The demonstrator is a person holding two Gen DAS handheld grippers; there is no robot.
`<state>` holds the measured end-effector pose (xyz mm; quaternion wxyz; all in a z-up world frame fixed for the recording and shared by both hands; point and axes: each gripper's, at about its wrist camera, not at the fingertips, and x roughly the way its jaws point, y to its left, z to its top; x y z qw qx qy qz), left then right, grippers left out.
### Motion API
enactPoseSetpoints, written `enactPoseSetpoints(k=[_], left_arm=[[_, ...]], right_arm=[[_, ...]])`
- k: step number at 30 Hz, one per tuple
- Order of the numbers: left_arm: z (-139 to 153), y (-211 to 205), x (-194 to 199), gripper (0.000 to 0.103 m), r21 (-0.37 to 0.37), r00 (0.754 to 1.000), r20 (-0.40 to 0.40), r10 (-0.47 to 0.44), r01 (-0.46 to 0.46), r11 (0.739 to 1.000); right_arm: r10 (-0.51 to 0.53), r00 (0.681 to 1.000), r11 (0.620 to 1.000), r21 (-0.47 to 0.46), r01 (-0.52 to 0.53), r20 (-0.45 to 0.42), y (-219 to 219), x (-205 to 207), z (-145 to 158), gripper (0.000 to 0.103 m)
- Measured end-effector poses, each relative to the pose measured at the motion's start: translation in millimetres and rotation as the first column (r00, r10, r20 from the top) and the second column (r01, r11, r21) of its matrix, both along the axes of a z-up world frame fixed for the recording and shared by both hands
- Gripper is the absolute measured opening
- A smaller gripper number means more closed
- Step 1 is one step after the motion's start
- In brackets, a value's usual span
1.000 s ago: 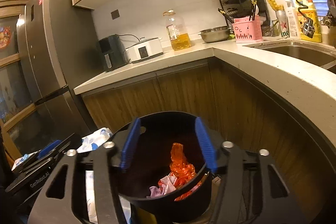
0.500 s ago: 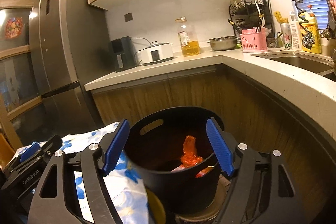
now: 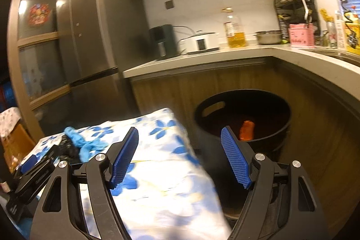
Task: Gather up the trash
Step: 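Move both open tools back over the black bag and blue gloves, then grasp the black plastic bag with the left tool while the right tool grasps a blue glove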
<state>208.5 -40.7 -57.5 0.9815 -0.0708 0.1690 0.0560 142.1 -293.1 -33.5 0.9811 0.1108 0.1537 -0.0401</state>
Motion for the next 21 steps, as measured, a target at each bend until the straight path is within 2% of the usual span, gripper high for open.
enactPoseSetpoints(k=[6,9,12,15,17,18,20,21], left_arm=[[-8.8,23.6,24.0,0.09,0.031,0.999,-0.013,0.051,-0.05,0.998],[-14.3,25.2,40.2,0.085,0.042,0.998,-0.032,0.048,-0.047,0.998],[-21.5,27.2,54.5,0.074,0.044,0.996,-0.076,0.037,-0.034,0.998],[-28.6,32.3,64.3,0.057,0.016,0.993,-0.117,0.019,-0.017,1.0],[-33.1,36.1,66.7,0.037,-0.011,0.991,-0.133,0.002,-0.004,1.0],[-35.6,38.6,67.5,0.032,-0.024,0.99,-0.141,-0.004,0.001,1.0],[-39.1,43.2,68.1,0.014,-0.052,0.989,-0.15,-0.019,0.011,0.999],[-40.8,46.8,67.8,0.009,-0.071,0.988,-0.152,-0.028,0.017,0.997]], right_arm=[[0.069,0.997,0.998,0.003,-0.069,-0.016,30.4,18.7,-8.1,0.074],[0.096,0.995,0.995,-0.005,-0.096,-0.022,42.3,25.9,-10.0,0.074],[0.116,0.993,0.993,-0.01,-0.116,-0.026,52.5,33.5,-12.3,0.074],[0.138,0.99,0.99,-0.008,-0.138,-0.036,62.2,43.9,-15.6,0.074],[0.149,0.988,0.989,-0.007,-0.15,-0.04,68.1,48.1,-17.3,0.074],[0.157,0.987,0.987,-0.009,-0.158,-0.041,72.2,50.6,-18.2,0.074],[0.173,0.984,0.985,-0.014,-0.174,-0.044,81.0,55.9,-19.7,0.074],[0.18,0.983,0.983,-0.015,-0.18,-0.046,84.9,58.6,-21.0,0.074]])
